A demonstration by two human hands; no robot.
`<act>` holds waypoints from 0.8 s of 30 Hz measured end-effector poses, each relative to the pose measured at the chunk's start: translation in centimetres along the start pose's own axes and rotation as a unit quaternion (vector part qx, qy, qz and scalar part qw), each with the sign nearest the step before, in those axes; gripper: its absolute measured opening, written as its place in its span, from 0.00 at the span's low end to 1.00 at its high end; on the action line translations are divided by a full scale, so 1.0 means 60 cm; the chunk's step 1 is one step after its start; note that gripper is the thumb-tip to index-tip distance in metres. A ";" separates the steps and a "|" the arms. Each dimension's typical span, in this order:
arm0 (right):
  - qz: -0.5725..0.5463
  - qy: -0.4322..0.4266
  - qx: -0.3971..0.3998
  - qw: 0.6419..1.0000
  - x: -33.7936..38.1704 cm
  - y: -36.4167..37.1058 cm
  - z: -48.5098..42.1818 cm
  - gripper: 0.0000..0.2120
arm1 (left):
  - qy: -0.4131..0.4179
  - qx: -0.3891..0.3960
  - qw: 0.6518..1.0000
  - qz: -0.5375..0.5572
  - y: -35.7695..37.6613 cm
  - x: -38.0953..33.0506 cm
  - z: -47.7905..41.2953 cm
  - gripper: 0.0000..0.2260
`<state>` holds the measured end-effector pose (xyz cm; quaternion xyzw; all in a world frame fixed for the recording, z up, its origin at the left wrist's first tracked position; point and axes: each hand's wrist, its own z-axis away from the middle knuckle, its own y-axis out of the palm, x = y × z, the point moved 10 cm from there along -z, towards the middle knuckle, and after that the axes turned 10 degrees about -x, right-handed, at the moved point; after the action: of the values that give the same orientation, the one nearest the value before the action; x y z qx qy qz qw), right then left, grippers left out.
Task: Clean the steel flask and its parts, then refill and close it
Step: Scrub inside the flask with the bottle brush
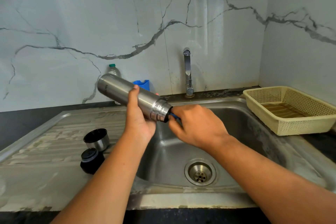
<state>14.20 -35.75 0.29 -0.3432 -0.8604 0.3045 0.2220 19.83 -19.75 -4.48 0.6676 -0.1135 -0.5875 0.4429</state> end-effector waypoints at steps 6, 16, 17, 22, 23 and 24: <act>0.006 0.003 -0.015 1.000 -0.026 -0.024 0.003 0.15 | 0.020 -0.005 0.998 0.066 -0.007 -0.050 -0.013 0.18; -0.004 -0.007 -0.017 1.000 -0.018 -0.023 0.004 0.14 | 0.028 0.004 0.999 0.045 -0.005 -0.044 -0.008 0.20; -0.011 -0.010 -0.017 1.000 -0.008 -0.018 0.001 0.13 | 0.024 0.004 0.999 0.021 -0.003 -0.030 -0.002 0.23; -0.017 -0.002 -0.024 1.000 -0.022 -0.025 -0.001 0.15 | 0.028 0.002 0.999 0.032 0.001 -0.041 -0.005 0.23; -0.013 -0.005 -0.030 0.999 -0.030 -0.032 0.002 0.16 | 0.028 0.008 0.998 0.050 0.004 -0.054 -0.004 0.19; -0.010 -0.007 -0.034 0.999 -0.032 -0.035 0.004 0.16 | 0.034 0.008 0.998 0.060 0.001 -0.058 -0.006 0.18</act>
<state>14.36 -38.44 1.21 -0.3400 -0.8752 0.2750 0.2071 19.16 -17.30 -2.07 0.6829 -0.1429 -0.5356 0.4758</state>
